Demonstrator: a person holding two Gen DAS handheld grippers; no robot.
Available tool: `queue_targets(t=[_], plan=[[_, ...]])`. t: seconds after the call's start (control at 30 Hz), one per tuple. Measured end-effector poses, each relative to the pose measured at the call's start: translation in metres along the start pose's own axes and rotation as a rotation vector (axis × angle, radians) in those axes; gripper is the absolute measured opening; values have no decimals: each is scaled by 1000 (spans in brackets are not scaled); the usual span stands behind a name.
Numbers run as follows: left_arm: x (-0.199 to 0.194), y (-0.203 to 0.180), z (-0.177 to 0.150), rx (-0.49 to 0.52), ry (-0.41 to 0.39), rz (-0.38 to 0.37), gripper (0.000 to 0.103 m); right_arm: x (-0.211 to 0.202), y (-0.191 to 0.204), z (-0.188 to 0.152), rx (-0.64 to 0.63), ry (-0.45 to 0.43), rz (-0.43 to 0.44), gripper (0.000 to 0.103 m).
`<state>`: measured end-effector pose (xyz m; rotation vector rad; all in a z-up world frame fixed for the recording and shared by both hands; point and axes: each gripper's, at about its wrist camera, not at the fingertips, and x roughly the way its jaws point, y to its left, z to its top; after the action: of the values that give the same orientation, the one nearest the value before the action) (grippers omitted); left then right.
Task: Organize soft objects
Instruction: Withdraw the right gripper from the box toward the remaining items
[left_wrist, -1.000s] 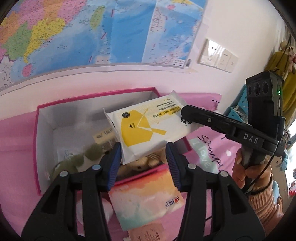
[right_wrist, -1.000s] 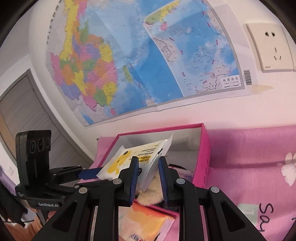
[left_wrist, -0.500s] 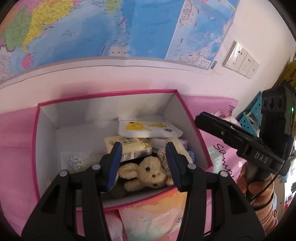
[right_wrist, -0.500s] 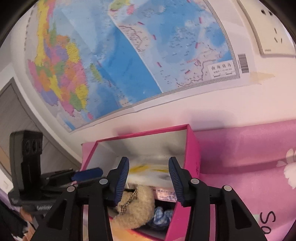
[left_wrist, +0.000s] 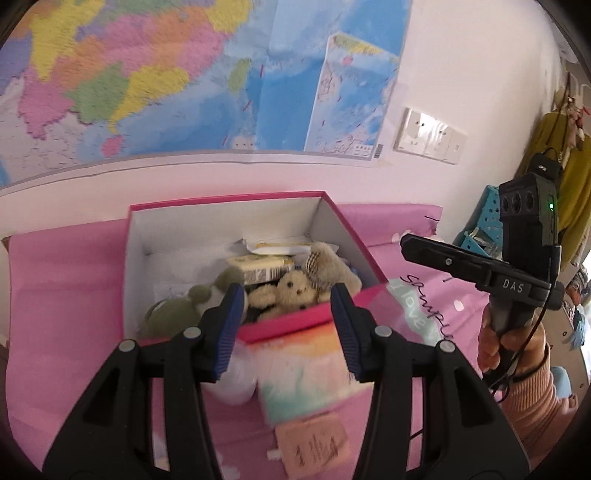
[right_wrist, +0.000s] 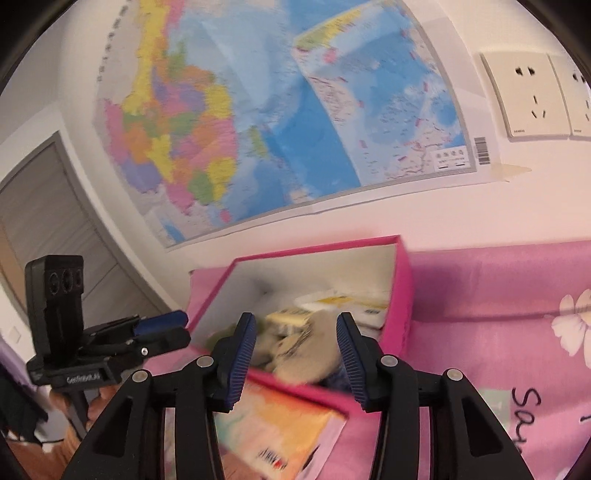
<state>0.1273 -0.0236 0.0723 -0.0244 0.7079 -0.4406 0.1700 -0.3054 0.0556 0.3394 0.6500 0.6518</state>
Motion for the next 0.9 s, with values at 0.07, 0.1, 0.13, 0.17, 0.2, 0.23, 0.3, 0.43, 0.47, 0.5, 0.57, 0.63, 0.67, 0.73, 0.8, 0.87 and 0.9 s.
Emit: queue_targets(t=[0.07,0.1,0.13,0.17,0.2,0.23,0.3,0.43,0.47,0.5,0.57,0.63,0.67,0.73,0.8,0.87,0.9], plan=[[-15,3,-11,-1,-15,14,51,-7,9,-8,-21,3,15,48],[-20,4,-15,0,-19,11,51,-10,13,-12,-30,6,23,49],[-28,5,-23,-3,-21,7,51,-14,17,-17,-41,13,33,49],[-32,6,-28,-5,-24,5,51,-16,21,-22,-53,20,38,49],[-35,7,-34,-7,-22,0,51,-18,24,-27,-62,27,42,49],[-37,8,-42,-12,-12,-3,51,-20,29,-33,-70,38,55,50],[-39,10,-54,-27,3,2,52,-23,35,-44,-82,62,75,50],[-34,15,-83,-65,71,-18,52,-19,49,-67,-101,122,116,50],[-33,15,-92,-76,86,-15,52,-18,52,-72,-104,135,124,50],[-32,16,-99,-84,99,-14,52,-17,54,-77,-105,146,128,50],[-30,20,-116,-115,126,-24,52,-12,60,-91,-110,187,148,50],[-29,24,-130,-139,150,-24,52,-4,67,-107,-117,234,169,50],[-31,26,-137,-154,159,-26,52,0,70,-114,-118,256,179,50],[-32,32,-146,-175,178,-28,52,12,77,-130,-117,316,210,50],[-35,35,-158,-184,193,-10,52,23,86,-146,-134,371,230,50],[-35,37,-166,-192,209,1,52,34,93,-159,-145,417,242,50],[-36,38,-171,-196,220,10,52,38,96,-167,-139,439,255,50]])
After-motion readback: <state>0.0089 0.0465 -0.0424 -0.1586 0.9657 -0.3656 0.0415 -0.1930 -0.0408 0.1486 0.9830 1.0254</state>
